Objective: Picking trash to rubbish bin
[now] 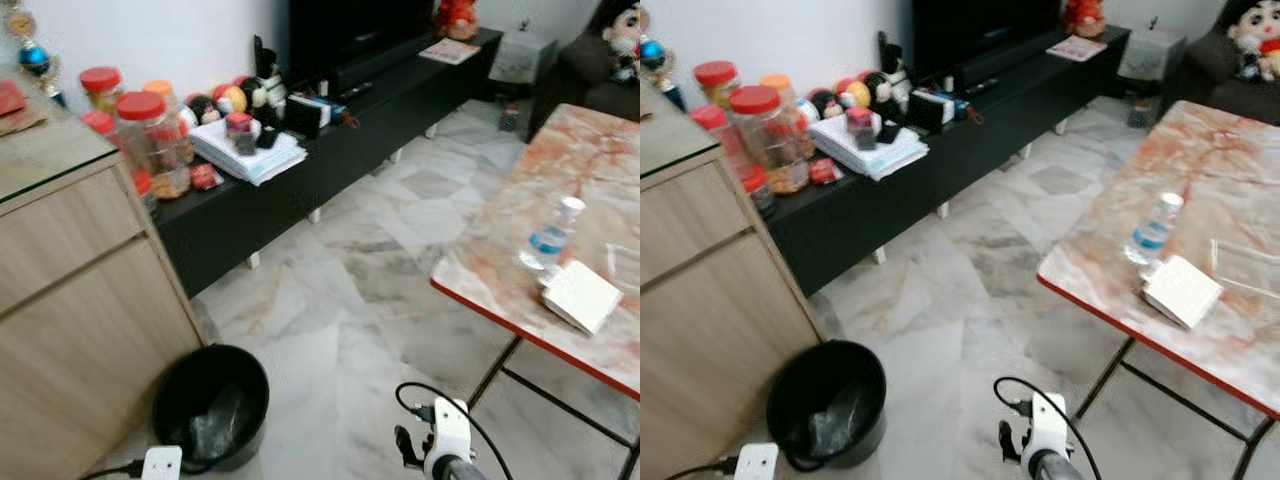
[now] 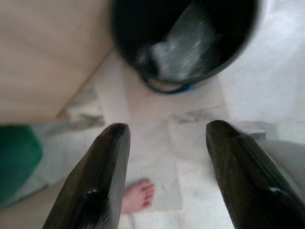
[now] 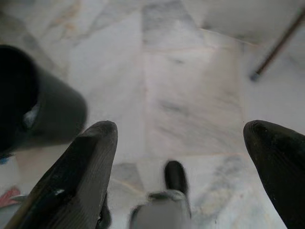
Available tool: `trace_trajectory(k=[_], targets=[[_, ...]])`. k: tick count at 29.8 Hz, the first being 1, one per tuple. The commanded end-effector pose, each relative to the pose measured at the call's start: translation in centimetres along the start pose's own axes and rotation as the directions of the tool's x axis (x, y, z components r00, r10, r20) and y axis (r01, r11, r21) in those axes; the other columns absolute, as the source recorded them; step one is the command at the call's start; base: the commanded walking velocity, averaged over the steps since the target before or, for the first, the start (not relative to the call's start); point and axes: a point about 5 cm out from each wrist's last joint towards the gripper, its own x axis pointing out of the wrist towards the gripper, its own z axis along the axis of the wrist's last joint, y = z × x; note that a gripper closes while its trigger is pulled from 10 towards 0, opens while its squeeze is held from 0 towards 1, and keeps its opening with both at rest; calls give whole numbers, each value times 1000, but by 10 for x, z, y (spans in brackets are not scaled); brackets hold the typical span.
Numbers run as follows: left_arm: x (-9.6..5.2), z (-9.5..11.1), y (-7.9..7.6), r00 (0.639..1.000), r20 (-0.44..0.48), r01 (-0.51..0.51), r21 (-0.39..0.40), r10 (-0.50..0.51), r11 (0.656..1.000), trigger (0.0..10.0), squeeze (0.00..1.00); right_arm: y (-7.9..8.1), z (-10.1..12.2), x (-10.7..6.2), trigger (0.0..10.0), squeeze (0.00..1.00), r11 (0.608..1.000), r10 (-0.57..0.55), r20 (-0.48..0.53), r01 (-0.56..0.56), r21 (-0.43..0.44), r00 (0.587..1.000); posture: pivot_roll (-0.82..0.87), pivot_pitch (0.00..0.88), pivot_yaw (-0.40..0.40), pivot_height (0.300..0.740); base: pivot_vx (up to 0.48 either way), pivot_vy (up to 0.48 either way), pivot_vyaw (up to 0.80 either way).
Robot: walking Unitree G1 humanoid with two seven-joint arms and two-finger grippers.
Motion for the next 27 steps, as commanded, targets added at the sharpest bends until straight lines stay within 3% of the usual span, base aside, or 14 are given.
trace_trajectory(k=[1, 17, 22, 27], targets=[[-1, -5, 1, 1000, -20, -4, 13, 4, 1000, 10000, 0, 1, 1, 0, 10000, 0, 1000, -2, -1, 2, -2, 1000, 56, 36, -1, 740, 0, 0, -800], [-2, -7, 2, 1000, -24, -11, 4, 11, 1000, 10000, 0, 0, -1, 0, 10000, 0, 1000, -7, -4, 7, 5, 1000, 60, 61, -3, 740, 0, 0, -800], [-2, -7, 3, 1000, -24, -10, 32, 10, 999, 10000, 0, 0, -1, 0, 10000, 0, 1000, -8, -4, 8, 6, 1000, 60, 65, -4, 740, 0, 0, -800], [-2, -6, 2, 1000, -23, -15, 3, 15, 1000, 10000, 0, 0, 0, 0, 10000, 0, 1000, -6, -3, 6, 5, 1000, 62, 68, -7, 740, 0, 0, -800]])
